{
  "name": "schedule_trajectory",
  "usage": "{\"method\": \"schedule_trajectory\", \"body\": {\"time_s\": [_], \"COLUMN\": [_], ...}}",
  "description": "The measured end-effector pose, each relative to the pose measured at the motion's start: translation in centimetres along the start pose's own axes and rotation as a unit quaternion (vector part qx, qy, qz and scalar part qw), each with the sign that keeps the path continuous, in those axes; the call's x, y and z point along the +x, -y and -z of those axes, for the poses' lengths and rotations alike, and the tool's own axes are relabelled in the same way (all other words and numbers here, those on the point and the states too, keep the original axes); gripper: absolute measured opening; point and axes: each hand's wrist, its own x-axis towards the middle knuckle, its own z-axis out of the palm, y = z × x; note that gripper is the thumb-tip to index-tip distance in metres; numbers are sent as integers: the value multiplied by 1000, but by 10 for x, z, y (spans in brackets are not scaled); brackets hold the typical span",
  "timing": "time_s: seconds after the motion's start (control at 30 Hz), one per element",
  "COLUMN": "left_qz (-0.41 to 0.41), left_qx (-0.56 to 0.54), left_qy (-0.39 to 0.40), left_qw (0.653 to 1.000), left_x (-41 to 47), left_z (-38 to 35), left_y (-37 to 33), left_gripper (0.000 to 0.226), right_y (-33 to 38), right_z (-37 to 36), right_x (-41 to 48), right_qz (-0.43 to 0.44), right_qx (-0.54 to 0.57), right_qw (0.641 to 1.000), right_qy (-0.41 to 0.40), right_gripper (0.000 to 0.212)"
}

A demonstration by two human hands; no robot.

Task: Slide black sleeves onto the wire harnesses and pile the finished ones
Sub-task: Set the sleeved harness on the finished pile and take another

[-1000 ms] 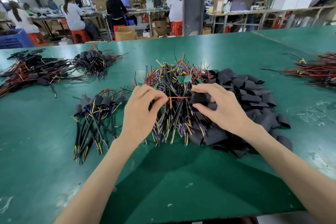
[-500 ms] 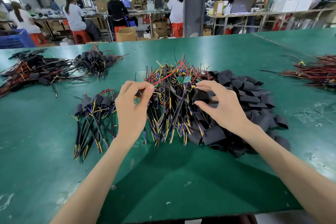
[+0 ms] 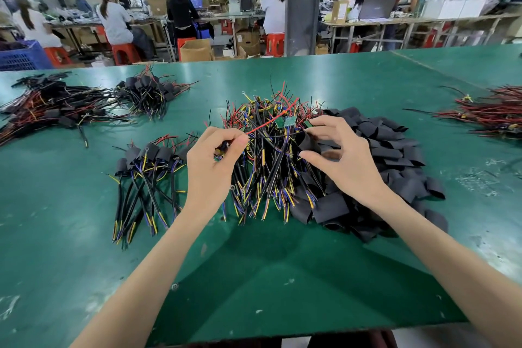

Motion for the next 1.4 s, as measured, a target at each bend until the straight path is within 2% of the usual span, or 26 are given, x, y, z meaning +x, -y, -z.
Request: {"method": "schedule_trajectory", "body": {"time_s": [0.27, 0.43, 0.7, 1.03, 1.17, 1.3, 1.4], "left_qz": [17, 9, -49, -103, -123, -124, -108], "left_qx": [7, 18, 138, 204, 221, 159, 100], "left_qy": [13, 32, 57, 45, 41, 92, 142], "left_qw": [1000, 999, 988, 973, 967, 975, 979], "left_x": [1, 2, 1, 2, 2, -3, -10], "left_z": [2, 2, 4, 5, 4, -1, -8], "left_y": [2, 3, 4, 9, 8, 3, 0], "left_gripper": [25, 26, 5, 1, 3, 22, 37], "right_y": [0, -1, 1, 1, 2, -1, 2], "right_z": [4, 5, 8, 12, 13, 7, -1], "right_x": [1, 3, 2, 5, 5, 4, 3], "right_qz": [-1, 8, 43, 47, 79, 179, 207], "right_qx": [56, 53, -9, -10, -99, -292, -345], "right_qw": [998, 998, 999, 999, 992, 939, 914], "right_qy": [-18, -20, -15, -14, 17, 36, 43], "right_gripper": [50, 49, 50, 47, 51, 47, 43]}}
